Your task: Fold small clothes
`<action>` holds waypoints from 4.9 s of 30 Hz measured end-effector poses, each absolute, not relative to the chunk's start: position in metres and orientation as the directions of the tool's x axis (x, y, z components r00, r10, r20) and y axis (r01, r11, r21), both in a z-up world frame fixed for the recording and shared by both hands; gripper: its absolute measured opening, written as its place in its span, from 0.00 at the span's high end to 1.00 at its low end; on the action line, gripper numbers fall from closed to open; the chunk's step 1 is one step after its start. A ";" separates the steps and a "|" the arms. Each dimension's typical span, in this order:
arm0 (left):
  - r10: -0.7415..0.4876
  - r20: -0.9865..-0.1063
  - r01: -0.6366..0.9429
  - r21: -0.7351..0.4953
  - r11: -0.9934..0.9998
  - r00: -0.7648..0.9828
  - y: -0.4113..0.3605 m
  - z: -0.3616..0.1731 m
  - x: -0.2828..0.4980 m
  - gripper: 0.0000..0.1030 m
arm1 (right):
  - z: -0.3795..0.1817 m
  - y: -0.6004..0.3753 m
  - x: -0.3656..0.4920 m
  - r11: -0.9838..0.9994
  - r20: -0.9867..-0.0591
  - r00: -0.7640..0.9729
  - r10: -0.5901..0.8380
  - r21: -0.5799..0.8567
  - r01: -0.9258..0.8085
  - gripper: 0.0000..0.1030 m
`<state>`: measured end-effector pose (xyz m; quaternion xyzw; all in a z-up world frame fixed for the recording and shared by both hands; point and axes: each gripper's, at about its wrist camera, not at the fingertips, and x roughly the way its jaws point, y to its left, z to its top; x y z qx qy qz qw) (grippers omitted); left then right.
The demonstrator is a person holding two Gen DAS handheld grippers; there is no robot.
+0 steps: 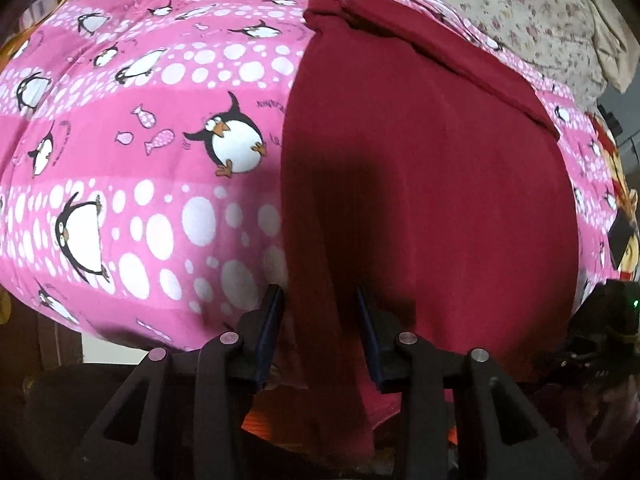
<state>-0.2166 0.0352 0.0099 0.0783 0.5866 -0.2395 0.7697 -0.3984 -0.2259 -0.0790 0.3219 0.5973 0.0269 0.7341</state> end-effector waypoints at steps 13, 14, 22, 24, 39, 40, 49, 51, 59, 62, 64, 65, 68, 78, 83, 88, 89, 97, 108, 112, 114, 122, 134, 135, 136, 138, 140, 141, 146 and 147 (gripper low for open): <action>-0.448 -0.868 0.442 -0.322 0.837 0.216 0.055 0.043 -0.212 1.00 | -0.020 -0.239 -0.410 0.705 -0.691 0.492 0.529 0.681 0.199 0.91; -0.487 -0.843 0.429 -0.362 0.828 0.230 0.059 0.053 -0.208 1.00 | -0.009 -0.244 -0.412 0.692 -0.665 0.525 0.531 0.698 0.185 0.91; -0.656 -0.690 0.397 -0.534 0.746 0.305 0.036 0.109 -0.165 1.00 | 0.064 -0.296 -0.394 0.650 -0.490 0.740 0.460 0.754 0.095 0.91; -0.662 -0.672 0.392 -0.540 0.744 0.331 0.028 0.116 -0.146 1.00 | 0.074 -0.308 -0.382 0.654 -0.472 0.771 0.428 0.750 0.097 0.91; -0.607 -0.706 0.255 -0.551 0.795 0.366 -0.072 0.076 0.009 1.00 | 0.050 -0.427 -0.230 0.624 -0.553 0.789 0.269 0.723 0.294 0.91; -0.604 -0.711 0.251 -0.549 0.797 0.361 -0.077 0.071 0.015 1.00 | 0.046 -0.432 -0.222 0.621 -0.560 0.784 0.267 0.722 0.304 0.91; -0.675 -0.668 0.235 -0.634 0.737 0.313 -0.084 0.044 0.050 0.85 | 0.018 -0.463 -0.160 0.625 -0.615 0.748 0.249 0.692 0.361 0.65; -0.692 -0.645 0.269 -0.638 0.721 0.324 -0.082 0.057 0.047 0.79 | 0.022 -0.463 -0.165 0.624 -0.602 0.763 0.236 0.696 0.355 0.59; -0.657 -0.617 0.254 -0.616 0.746 0.434 -0.069 0.071 0.040 0.60 | 0.065 -0.430 -0.201 0.776 -0.587 0.804 0.092 0.548 0.312 0.43; -0.627 -0.661 0.236 -0.588 0.774 0.412 -0.076 0.057 0.044 0.60 | 0.061 -0.415 -0.167 0.845 -0.667 0.740 0.087 0.443 0.300 0.46; -0.595 -0.693 0.236 -0.550 0.801 0.406 -0.082 0.047 0.046 0.60 | 0.047 -0.414 -0.138 0.879 -0.728 0.685 0.035 0.348 0.325 0.46; -0.573 -0.712 0.233 -0.525 0.818 0.405 -0.085 0.042 0.048 0.60 | 0.041 -0.416 -0.130 0.883 -0.742 0.670 0.021 0.328 0.335 0.46; -0.537 -0.752 0.215 -0.492 0.843 0.382 -0.090 0.027 0.055 0.60 | 0.022 -0.425 -0.096 0.885 -0.778 0.627 -0.037 0.265 0.382 0.46; -0.606 -0.657 0.180 -0.598 0.781 0.450 -0.059 0.053 0.053 0.56 | 0.029 -0.440 -0.105 0.833 -0.742 0.667 -0.068 0.326 0.447 0.46; -0.532 -0.744 0.181 -0.505 0.844 0.405 -0.078 0.037 0.053 0.56 | 0.045 -0.428 -0.137 0.858 -0.739 0.668 -0.085 0.287 0.427 0.42; -0.455 -0.795 0.140 -0.437 0.888 0.401 -0.085 0.012 0.064 0.56 | 0.028 -0.442 -0.126 0.835 -0.779 0.608 -0.149 0.230 0.500 0.42; -0.448 -0.801 0.137 -0.431 0.892 0.398 -0.085 0.007 0.067 0.56 | 0.024 -0.447 -0.122 0.824 -0.781 0.603 -0.163 0.228 0.518 0.42; -0.417 -0.809 0.157 -0.387 0.908 0.416 -0.086 0.009 0.063 0.56 | 0.011 -0.459 -0.116 0.807 -0.802 0.567 -0.189 0.202 0.555 0.43; -0.364 -0.803 0.196 -0.307 0.931 0.472 -0.084 0.034 0.028 0.56 | 0.046 -0.406 -0.205 0.866 -0.813 0.574 -0.093 0.219 0.450 0.39; -0.349 -0.790 0.236 -0.263 0.936 0.504 -0.088 0.044 0.011 0.56 | 0.030 -0.386 -0.214 0.888 -0.832 0.550 -0.077 0.194 0.418 0.39; -0.346 -0.783 0.252 -0.247 0.936 0.517 -0.087 0.049 0.003 0.56 | 0.023 -0.376 -0.215 0.905 -0.826 0.547 -0.134 0.123 0.408 0.39; -0.304 -0.765 0.289 -0.160 0.944 0.569 -0.083 0.062 -0.024 0.56 | 0.033 -0.378 -0.238 0.872 -0.847 0.515 -0.134 0.146 0.467 0.39; -0.298 -0.761 0.278 -0.161 0.947 0.576 -0.062 0.066 -0.054 0.56 | 0.048 -0.327 -0.225 0.945 -0.826 0.561 -0.048 0.144 0.294 0.39; -0.295 -0.765 0.276 -0.159 0.948 0.573 -0.060 0.064 -0.057 0.56 | 0.040 -0.326 -0.223 0.947 -0.838 0.544 -0.038 0.144 0.288 0.39; -0.291 -0.768 0.274 -0.156 0.949 0.570 -0.057 0.061 -0.059 0.56 | 0.030 -0.327 -0.220 0.946 -0.855 0.517 -0.034 0.139 0.293 0.39; -0.281 -0.776 0.267 -0.149 0.952 0.565 -0.051 0.056 -0.062 0.56 | 0.014 -0.330 -0.221 0.946 -0.872 0.489 -0.027 0.136 0.295 0.39; -0.273 -0.781 0.259 -0.147 0.955 0.562 -0.047 0.051 -0.061 0.56 | 0.015 -0.328 -0.225 0.948 -0.862 0.505 -0.035 0.131 0.291 0.39; -0.271 -0.782 0.259 -0.146 0.955 0.561 -0.045 0.049 -0.060 0.56 | 0.017 -0.325 -0.225 0.950 -0.865 0.499 -0.044 0.118 0.289 0.39; -0.262 -0.788 0.235 -0.152 0.960 0.557 -0.039 0.042 -0.051 0.56 | 0.032 -0.314 -0.224 0.957 -0.861 0.505 -0.065 0.090 0.276 0.39; -0.263 -0.791 0.233 -0.156 0.960 0.553 -0.039 0.041 -0.049 0.56 | 0.035 -0.313 -0.223 0.956 -0.856 0.514 -0.049 0.108 0.272 0.39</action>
